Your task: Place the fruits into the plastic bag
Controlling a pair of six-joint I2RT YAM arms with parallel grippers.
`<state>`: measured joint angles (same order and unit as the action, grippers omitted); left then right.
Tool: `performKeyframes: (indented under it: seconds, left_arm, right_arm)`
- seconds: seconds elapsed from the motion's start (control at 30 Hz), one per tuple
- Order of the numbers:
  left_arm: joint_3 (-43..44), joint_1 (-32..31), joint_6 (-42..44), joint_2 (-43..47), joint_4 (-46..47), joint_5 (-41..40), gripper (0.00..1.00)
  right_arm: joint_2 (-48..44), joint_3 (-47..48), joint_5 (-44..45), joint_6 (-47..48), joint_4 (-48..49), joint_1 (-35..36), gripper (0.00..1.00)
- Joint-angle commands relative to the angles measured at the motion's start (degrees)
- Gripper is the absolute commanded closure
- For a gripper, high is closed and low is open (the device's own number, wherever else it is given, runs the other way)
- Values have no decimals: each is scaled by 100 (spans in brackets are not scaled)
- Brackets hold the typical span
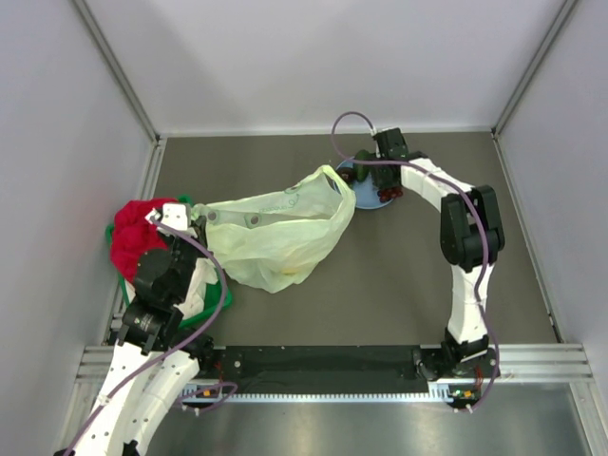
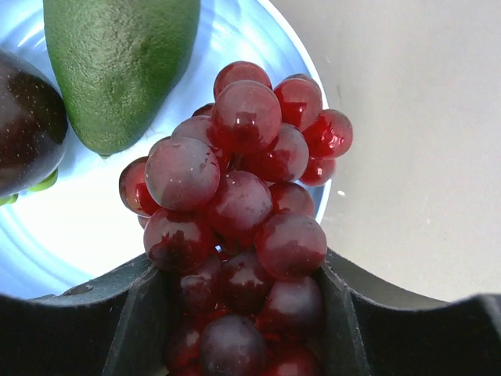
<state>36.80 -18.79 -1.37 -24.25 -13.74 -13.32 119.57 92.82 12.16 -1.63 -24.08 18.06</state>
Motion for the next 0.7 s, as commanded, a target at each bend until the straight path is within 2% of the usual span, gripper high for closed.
performKeyframes:
  seconds: [0.0,0.13,0.47,0.67]
  left_arm:
    - [12,24,5,69,266,23,100]
    - [12,33,5,96,275,23,100]
    - [12,24,-4,122,258,49,100]
    - [12,24,-4,131,257,66,100]
  right_arm:
    - [-645,-79,5,-180,96,-75,58]
    - [-786,-176,-12,-276,96,-119,60]
    - [-1392,-545,-65,-391,158,-163,76]
    - [-1997,-931,-214,-566,210,-163,77]
